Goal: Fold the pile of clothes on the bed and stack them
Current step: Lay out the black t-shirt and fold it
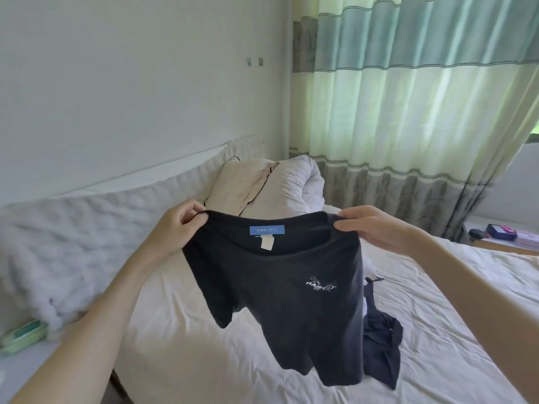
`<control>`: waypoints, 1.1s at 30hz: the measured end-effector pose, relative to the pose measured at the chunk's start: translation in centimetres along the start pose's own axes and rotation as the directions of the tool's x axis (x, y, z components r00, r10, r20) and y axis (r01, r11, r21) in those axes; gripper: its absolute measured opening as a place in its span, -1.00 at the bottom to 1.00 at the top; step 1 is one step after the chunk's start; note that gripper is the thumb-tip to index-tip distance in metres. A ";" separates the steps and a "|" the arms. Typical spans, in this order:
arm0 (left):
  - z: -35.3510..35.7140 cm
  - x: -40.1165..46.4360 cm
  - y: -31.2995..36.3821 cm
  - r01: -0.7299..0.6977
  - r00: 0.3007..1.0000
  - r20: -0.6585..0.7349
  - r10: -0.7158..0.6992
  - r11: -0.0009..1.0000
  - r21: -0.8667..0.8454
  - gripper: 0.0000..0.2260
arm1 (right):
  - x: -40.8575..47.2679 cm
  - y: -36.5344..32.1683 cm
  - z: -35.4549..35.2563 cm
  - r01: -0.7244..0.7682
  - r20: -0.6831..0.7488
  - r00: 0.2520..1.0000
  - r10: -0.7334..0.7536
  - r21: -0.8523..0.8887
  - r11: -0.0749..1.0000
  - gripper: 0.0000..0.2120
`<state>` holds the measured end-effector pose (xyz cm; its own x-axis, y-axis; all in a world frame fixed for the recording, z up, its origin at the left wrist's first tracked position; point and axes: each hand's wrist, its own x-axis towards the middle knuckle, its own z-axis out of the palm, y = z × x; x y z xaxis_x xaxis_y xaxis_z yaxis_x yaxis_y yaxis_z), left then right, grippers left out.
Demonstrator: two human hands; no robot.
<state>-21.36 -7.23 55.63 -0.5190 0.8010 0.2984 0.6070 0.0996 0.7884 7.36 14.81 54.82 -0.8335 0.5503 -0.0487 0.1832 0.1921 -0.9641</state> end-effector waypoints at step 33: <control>5.0 -25.6 0.6 0.178 0.958 -0.243 -0.150 0.979 0.098 -0.97 | -20.5 6.7 7.4 0.092 -0.323 0.917 -0.236 -0.403 0.911 -0.87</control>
<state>-4.67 -24.71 45.76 -0.7346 0.6092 0.2986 0.5610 0.2979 0.7723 21.83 -1.20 47.48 -0.6388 0.7215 0.2671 0.2998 0.5532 -0.7772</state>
